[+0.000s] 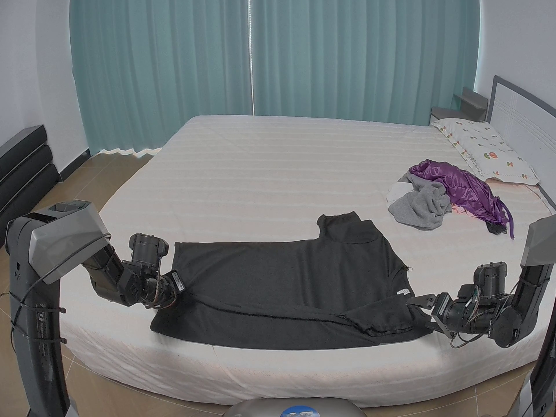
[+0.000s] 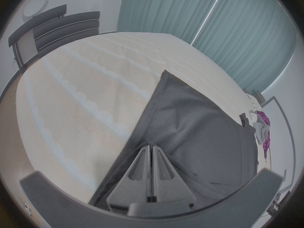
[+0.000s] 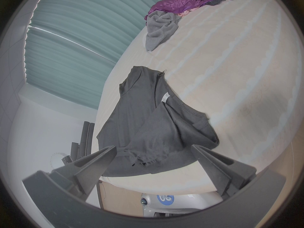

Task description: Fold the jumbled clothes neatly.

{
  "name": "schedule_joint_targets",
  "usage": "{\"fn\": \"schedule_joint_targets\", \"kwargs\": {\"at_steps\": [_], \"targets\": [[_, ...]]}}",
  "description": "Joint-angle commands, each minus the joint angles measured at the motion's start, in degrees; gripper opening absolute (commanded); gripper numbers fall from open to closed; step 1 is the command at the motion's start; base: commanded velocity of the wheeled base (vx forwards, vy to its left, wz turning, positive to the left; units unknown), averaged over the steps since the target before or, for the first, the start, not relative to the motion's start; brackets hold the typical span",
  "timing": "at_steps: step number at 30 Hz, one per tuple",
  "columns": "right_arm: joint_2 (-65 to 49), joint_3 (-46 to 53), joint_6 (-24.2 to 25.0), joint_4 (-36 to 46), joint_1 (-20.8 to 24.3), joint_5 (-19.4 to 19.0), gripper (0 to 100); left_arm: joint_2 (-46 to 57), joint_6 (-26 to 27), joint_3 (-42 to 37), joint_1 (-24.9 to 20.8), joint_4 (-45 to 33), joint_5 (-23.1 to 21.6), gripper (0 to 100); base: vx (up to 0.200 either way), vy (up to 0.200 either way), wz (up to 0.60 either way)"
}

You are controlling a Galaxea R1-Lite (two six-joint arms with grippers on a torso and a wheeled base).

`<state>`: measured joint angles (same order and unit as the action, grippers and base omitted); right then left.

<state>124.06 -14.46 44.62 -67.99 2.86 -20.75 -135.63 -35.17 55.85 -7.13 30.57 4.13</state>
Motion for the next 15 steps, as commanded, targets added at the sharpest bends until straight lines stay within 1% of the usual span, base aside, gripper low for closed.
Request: {"fn": "schedule_joint_targets", "kwargs": {"at_steps": [1, 5, 7, 9, 10, 13, 15], "targets": [[0.3, -1.3, -0.6, 0.0, 0.0, 0.1, 100, 0.9, -0.2, -1.2, 0.2, 0.4, 0.9, 0, 0.0, 0.0, 0.0], [1.5, -3.6, -0.8, 0.0, 0.0, 0.0, 100, 2.8, -0.6, -2.1, 0.4, 0.5, 1.4, 0, 0.0, 0.0, 0.0], [2.7, -6.2, -2.2, 0.8, 0.0, 0.0, 100, 4.2, -1.1, -2.9, 0.5, 0.5, 1.4, 0, 0.0, 0.0, 0.0], [2.8, -6.3, -2.3, 0.8, 0.0, 0.0, 100, 4.3, -1.1, -2.9, 0.5, 0.5, 1.4, 0, 0.0, 0.0, 0.0], [4.6, -8.9, -4.0, 1.0, 0.0, 0.0, 100, 6.0, -1.2, -3.8, 0.9, 0.6, 1.4, 0, 0.0, 0.0, 0.0], [6.9, -12.2, -5.3, 1.7, 0.0, 0.1, 100, 7.6, -1.3, -4.8, 1.3, 0.6, 1.4, 0, 0.0, 0.0, 0.0], [8.7, -14.8, -7.4, 3.3, 0.0, 0.1, 100, 8.5, -1.4, -5.6, 1.2, 0.7, 1.4, 0, 0.0, 0.0, 0.0]]}}
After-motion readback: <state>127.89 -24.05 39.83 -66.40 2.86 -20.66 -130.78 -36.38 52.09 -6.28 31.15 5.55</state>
